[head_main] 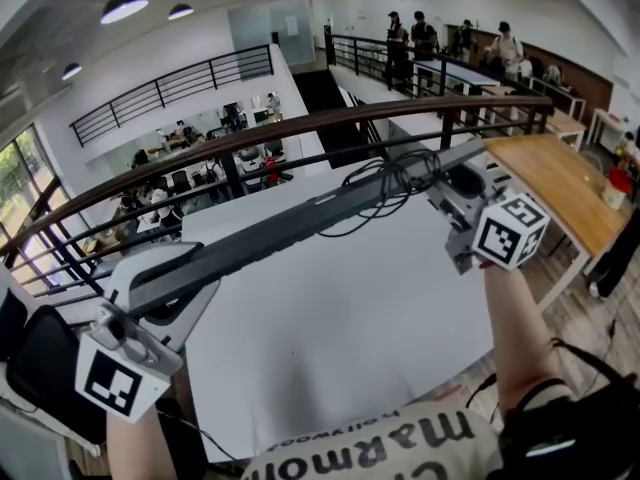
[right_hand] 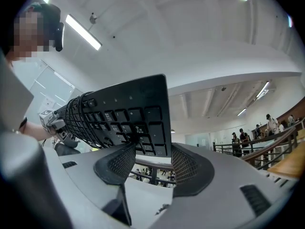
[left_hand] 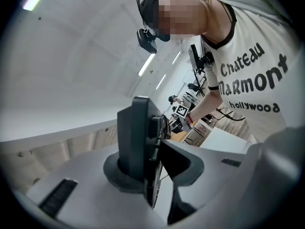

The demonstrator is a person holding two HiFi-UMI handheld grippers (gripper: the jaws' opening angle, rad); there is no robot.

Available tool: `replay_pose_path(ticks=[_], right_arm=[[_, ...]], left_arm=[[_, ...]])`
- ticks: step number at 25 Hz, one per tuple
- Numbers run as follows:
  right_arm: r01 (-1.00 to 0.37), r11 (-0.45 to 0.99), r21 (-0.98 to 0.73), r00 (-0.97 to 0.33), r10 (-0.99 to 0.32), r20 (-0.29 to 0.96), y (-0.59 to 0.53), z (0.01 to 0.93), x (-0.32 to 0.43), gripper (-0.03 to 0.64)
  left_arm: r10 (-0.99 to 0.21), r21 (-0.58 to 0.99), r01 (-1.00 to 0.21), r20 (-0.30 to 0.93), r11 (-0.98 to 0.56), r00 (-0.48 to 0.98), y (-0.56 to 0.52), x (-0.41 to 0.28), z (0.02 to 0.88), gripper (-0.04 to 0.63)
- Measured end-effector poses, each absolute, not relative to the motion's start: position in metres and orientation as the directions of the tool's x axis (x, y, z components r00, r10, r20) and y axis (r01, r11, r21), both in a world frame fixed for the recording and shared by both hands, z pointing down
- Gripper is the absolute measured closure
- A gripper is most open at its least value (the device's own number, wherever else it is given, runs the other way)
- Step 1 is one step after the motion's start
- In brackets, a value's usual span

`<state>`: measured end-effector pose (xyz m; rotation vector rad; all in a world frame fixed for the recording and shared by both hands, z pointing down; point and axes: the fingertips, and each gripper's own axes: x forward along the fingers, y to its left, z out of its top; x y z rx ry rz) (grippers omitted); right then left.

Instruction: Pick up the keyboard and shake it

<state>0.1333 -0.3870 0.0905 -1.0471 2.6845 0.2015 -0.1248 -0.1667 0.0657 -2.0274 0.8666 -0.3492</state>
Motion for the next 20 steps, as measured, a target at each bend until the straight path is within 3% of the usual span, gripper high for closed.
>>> replay_pose_path(ticks=[20], right_arm=[[-0.679,0.733,0.04,-0.716,-0.649,-0.257,-0.3865,0.0928,0.1347,0.367]], left_arm=[[-0.699,-0.803,-0.455,-0.068,-0.385,0.712,-0.1697,-0.1269,0.0673,0.495]])
